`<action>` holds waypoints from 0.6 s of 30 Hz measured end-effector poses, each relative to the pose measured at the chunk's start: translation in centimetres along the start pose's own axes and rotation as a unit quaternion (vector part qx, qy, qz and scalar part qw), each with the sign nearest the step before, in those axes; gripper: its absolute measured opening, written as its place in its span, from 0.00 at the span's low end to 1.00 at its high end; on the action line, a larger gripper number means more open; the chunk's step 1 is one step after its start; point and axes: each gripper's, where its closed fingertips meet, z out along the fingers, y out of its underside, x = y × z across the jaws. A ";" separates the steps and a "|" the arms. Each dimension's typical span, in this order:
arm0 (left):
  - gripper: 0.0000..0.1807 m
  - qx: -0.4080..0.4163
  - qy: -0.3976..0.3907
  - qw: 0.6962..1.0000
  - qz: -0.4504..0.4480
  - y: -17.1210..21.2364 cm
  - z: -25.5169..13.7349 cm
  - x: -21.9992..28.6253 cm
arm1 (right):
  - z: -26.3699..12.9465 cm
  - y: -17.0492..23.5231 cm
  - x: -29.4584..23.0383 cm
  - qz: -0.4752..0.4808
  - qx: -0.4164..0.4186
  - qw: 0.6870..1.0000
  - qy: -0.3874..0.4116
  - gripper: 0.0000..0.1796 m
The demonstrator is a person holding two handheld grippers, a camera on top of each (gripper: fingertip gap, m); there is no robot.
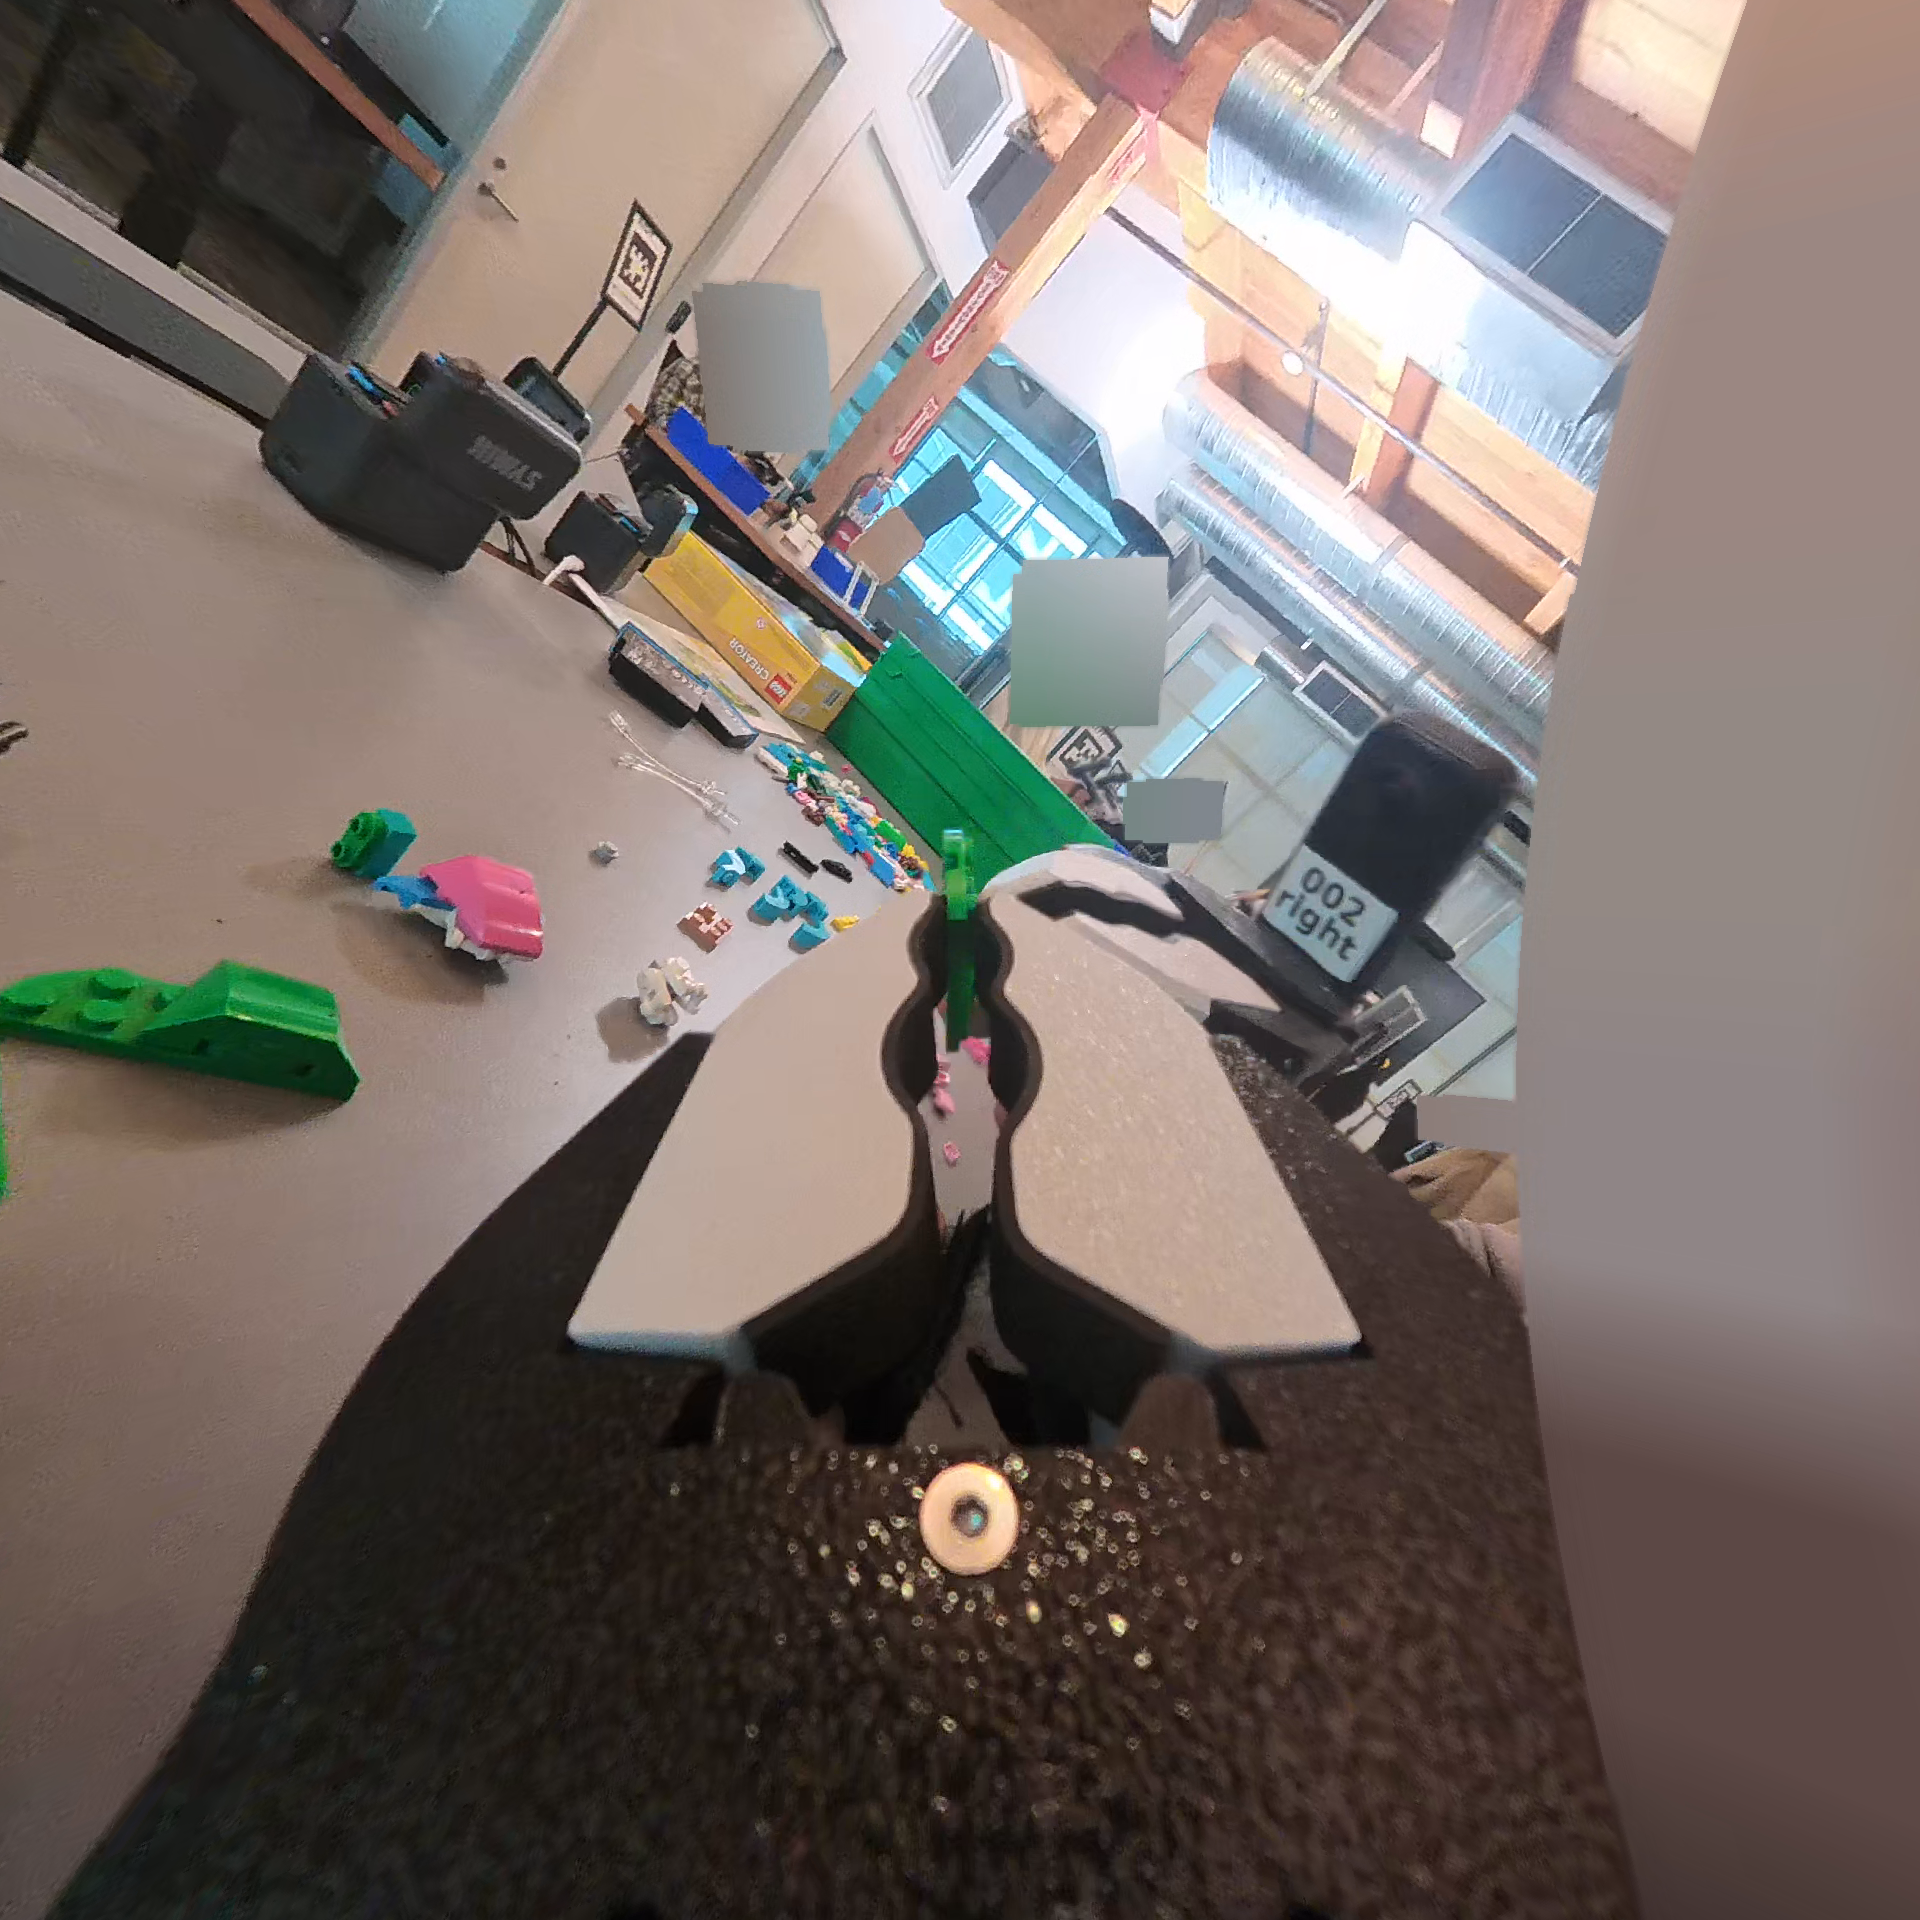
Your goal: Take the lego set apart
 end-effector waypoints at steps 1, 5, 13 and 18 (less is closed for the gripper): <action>0.02 -0.001 -0.002 1.000 0.000 0.0 0.0 0.0 | 0.0 0.0 0.1 -0.023 -0.001 1.000 0.016 0.01; 0.02 0.002 -0.030 0.999 0.018 0.2 0.2 -0.5 | -0.2 -0.4 1.0 -0.186 -0.006 0.975 0.125 0.02; 0.02 0.031 -0.058 0.998 0.012 -1.1 -0.9 -1.6 | -1.3 0.8 7.0 -0.214 -0.108 0.952 0.191 0.02; 0.02 0.030 -0.044 0.998 0.015 -1.0 -0.5 -1.0 | -1.0 5.0 15.6 -0.071 -0.246 0.952 0.165 0.04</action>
